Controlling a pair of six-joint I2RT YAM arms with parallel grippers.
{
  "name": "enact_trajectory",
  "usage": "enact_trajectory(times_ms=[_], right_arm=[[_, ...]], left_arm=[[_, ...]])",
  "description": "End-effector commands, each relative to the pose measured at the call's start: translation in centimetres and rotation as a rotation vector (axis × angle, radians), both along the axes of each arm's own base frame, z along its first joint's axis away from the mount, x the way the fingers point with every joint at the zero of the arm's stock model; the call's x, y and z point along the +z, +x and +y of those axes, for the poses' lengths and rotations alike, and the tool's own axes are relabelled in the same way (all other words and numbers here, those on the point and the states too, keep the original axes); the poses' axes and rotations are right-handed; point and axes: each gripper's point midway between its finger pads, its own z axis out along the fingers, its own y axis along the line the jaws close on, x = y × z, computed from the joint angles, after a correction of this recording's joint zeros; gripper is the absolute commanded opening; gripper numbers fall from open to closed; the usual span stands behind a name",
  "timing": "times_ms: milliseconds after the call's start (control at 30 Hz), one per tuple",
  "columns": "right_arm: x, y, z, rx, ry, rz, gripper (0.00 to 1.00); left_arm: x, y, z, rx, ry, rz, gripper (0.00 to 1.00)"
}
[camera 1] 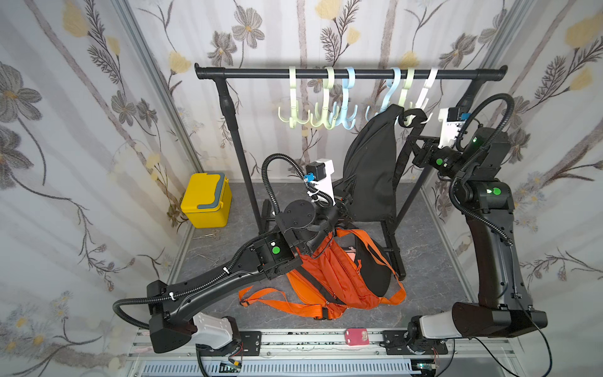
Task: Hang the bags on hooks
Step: Hang the bag on the hook.
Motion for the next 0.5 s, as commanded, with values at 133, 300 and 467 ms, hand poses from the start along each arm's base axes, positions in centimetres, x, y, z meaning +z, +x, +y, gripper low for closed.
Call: enact_trajectory(times_ms=[133,300,467], right_arm=[[0.4,-0.1,0.4,0.018,0.005,-0.034,0.00],[0.0,0.1,0.6,0.022,0.007,-0.028,0.00],[-0.3,0.1,0.4,0.010,0.006,-0.029,0.00]], left_arm=[[2.8,-1.4,-0.2,0.014,0.016,-0.075,0.00],[3.2,-2.4,-1.3,0.008,0.049,-0.099,0.00],[2.6,-2.4,-2.3,-0.005,0.076,-0.082,0.00]])
